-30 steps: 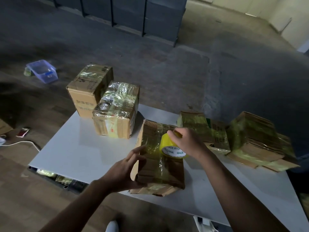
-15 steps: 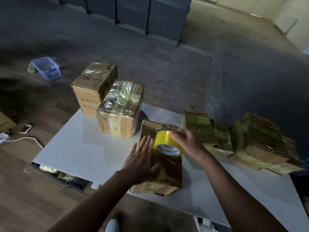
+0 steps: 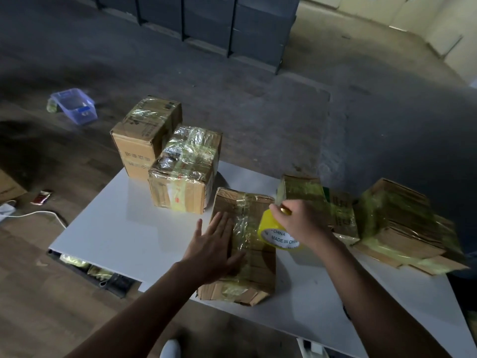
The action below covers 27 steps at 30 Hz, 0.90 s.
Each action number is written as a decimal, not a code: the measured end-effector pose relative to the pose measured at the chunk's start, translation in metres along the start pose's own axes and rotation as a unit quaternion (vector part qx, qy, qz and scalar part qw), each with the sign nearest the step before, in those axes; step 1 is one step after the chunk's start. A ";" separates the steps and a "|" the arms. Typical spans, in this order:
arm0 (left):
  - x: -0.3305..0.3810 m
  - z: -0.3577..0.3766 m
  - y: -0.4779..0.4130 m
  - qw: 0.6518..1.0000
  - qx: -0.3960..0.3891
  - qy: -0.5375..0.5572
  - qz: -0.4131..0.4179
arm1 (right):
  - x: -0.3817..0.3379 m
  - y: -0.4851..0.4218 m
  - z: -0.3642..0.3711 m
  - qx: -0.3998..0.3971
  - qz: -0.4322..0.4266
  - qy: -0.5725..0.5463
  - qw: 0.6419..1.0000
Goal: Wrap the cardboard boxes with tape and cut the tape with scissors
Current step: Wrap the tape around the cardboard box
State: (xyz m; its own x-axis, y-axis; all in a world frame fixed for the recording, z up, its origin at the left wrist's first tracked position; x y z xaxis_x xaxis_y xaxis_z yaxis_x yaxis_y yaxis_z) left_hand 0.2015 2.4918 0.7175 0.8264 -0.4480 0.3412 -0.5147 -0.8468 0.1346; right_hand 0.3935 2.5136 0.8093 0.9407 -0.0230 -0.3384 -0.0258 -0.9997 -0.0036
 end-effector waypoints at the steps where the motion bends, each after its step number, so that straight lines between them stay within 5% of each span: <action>1: 0.005 -0.003 -0.002 1.000 0.014 -0.008 -0.010 | -0.004 0.000 0.003 0.000 -0.004 0.016 1.000; 6: 0.042 0.001 -0.010 0.998 0.047 0.027 0.011 | 0.001 0.000 0.002 -0.010 0.003 0.017 1.000; 15: 0.042 0.012 -0.019 1.000 0.007 -0.010 -0.008 | 0.025 0.010 0.010 -0.023 -0.013 -0.183 0.983; 27: 0.037 0.008 -0.016 0.999 -0.006 -0.029 -0.022 | 0.067 0.016 0.005 -0.008 0.037 0.022 0.999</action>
State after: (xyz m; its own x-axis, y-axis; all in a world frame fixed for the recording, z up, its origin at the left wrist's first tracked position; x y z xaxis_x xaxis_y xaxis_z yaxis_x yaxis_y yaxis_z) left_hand 0.2416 2.4863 0.7208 0.8599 -0.4265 0.2806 -0.4800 -0.8626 0.1596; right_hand 0.4546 2.4962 0.7820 0.9503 -0.0962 -0.2960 -0.0897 -0.9953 0.0357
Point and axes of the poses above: each hand's wrist, its own y-axis away from the middle knuckle, its own z-axis out of the palm, x = y × z, the point moved 7 cm from there along -y, towards the middle knuckle, and after that the axes turned 10 degrees about y, right-handed, at the moved point
